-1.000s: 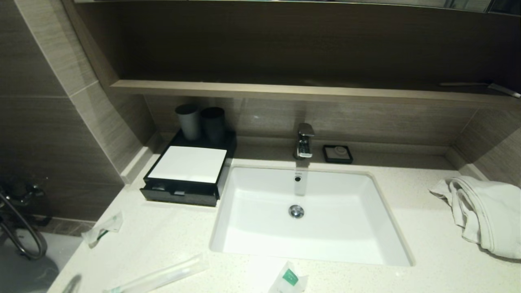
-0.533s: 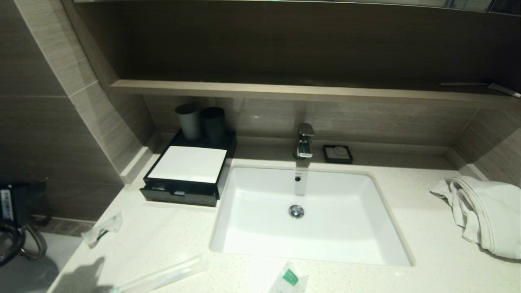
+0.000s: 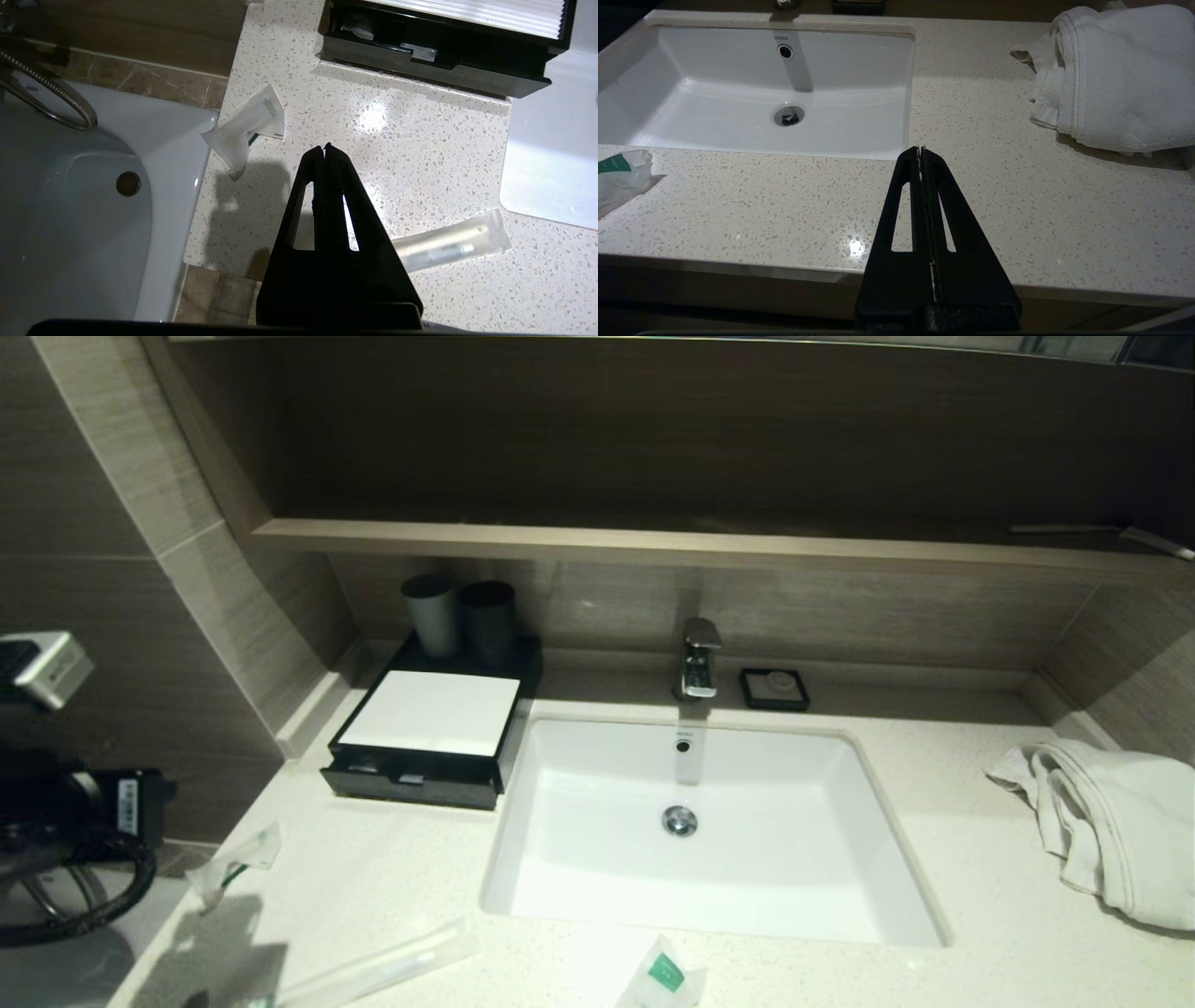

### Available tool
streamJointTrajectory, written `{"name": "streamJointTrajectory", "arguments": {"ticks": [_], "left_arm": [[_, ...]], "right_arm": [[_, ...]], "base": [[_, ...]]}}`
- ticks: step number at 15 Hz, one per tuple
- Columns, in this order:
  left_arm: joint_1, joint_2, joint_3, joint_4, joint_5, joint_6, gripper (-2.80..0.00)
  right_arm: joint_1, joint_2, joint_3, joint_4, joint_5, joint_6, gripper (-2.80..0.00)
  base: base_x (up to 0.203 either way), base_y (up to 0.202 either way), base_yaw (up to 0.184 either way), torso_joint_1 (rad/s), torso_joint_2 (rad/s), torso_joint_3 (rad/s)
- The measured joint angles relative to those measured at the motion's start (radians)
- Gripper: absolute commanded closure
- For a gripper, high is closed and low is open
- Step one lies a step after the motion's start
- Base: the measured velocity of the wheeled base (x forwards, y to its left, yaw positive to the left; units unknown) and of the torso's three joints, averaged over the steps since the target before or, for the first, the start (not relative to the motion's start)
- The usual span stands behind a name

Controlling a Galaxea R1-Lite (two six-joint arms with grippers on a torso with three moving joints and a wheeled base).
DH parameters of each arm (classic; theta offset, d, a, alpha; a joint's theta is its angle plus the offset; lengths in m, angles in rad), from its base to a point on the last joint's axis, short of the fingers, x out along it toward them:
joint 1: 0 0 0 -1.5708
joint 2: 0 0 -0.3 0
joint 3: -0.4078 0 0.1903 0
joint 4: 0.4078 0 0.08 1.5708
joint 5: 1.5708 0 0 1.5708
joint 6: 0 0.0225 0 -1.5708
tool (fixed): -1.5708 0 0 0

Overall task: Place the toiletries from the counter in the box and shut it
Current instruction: Open the drawer

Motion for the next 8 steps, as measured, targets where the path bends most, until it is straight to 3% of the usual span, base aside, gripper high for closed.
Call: {"name": "streamJointTrajectory", "arguments": {"ticks": [8], "left_arm": [[0.024,0.151,0.002,-0.044,0.007,-0.055,0.0]], "right_arm": [[0.0,0.0,0.0,-0.001,0.0,0.0,0.0]], "base": [[0.0,0.0,0.0,0.0,0.0,0.0]]}}
